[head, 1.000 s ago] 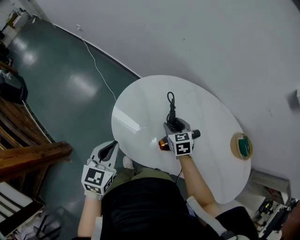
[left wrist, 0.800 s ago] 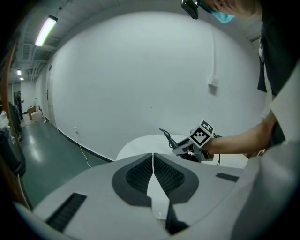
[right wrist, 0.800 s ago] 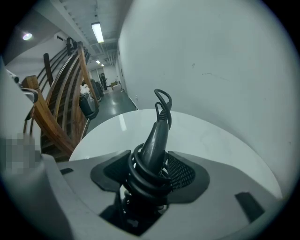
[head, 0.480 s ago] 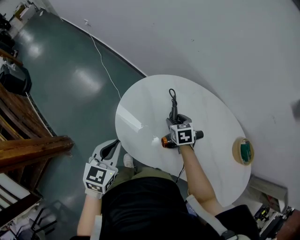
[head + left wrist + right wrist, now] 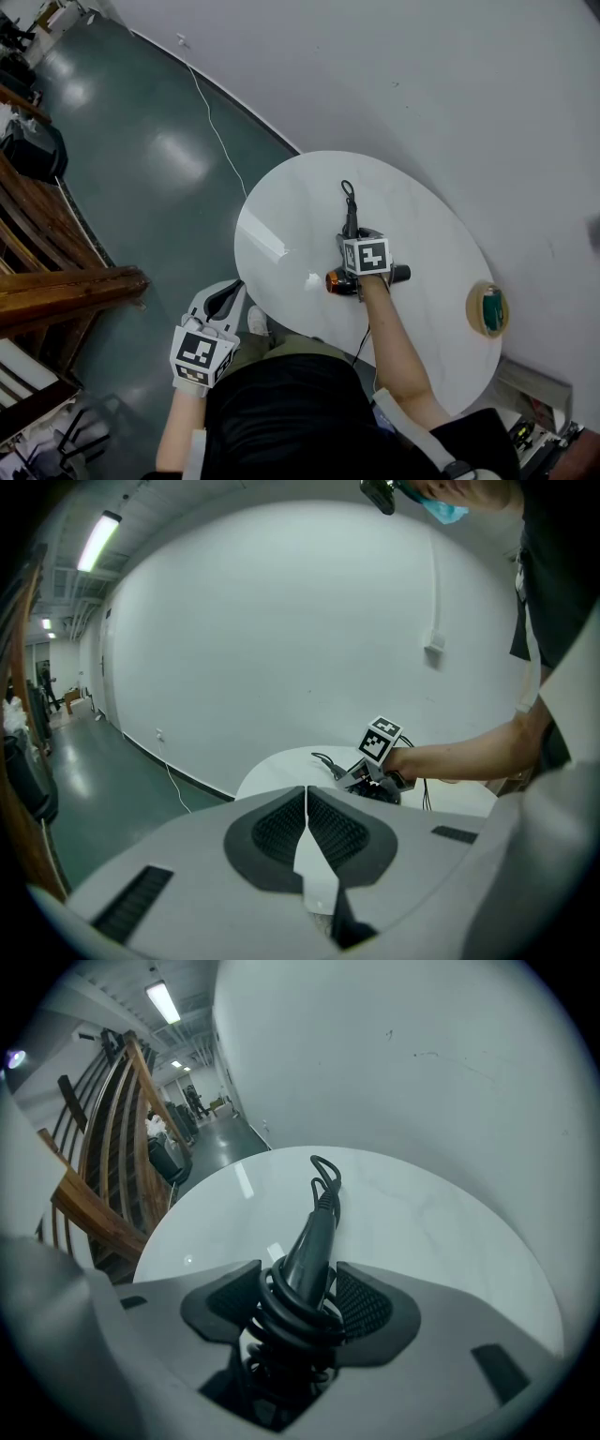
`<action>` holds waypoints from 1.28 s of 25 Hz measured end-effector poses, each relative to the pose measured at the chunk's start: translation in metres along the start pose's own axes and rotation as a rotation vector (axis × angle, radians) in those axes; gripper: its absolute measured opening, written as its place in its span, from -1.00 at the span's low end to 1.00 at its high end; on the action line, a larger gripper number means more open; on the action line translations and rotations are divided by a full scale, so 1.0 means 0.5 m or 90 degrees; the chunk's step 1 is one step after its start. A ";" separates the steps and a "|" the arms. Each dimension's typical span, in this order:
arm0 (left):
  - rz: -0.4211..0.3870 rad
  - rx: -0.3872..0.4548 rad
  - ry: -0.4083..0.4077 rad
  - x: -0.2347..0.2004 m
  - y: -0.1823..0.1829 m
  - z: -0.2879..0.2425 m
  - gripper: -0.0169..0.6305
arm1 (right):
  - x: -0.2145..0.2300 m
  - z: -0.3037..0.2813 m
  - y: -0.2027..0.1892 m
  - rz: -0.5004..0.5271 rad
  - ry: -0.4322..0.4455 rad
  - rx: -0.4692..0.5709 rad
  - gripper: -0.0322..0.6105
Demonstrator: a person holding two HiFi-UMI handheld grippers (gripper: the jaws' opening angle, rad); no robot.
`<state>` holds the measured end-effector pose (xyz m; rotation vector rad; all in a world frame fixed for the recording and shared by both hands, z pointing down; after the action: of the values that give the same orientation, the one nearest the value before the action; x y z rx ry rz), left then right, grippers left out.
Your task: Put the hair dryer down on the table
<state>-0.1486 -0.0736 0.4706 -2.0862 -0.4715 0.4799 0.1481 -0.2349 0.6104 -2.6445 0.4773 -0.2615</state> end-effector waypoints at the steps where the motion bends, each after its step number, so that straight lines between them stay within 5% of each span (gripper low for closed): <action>1: 0.001 0.000 0.000 0.000 0.000 0.000 -0.90 | 0.001 -0.002 0.001 -0.004 0.000 -0.004 -0.10; 22: 0.017 0.005 -0.005 -0.007 -0.012 0.006 -0.90 | -0.010 -0.032 0.005 0.005 0.015 -0.079 0.05; 32: 0.017 0.012 -0.010 -0.014 -0.011 0.015 -0.90 | -0.017 0.000 0.013 0.002 0.016 -0.005 0.12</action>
<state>-0.1591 -0.0691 0.4725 -2.0743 -0.4480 0.5152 0.1383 -0.2372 0.6065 -2.6502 0.4909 -0.2931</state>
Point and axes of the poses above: the fingertips, and each gripper's own axes: z backward along the fingers, x to its right, y out of its top, the point moved 9 cm from there along z, backward along the fingers, and after that the axes turned 1 degree about -y, right-handed, at the moved point
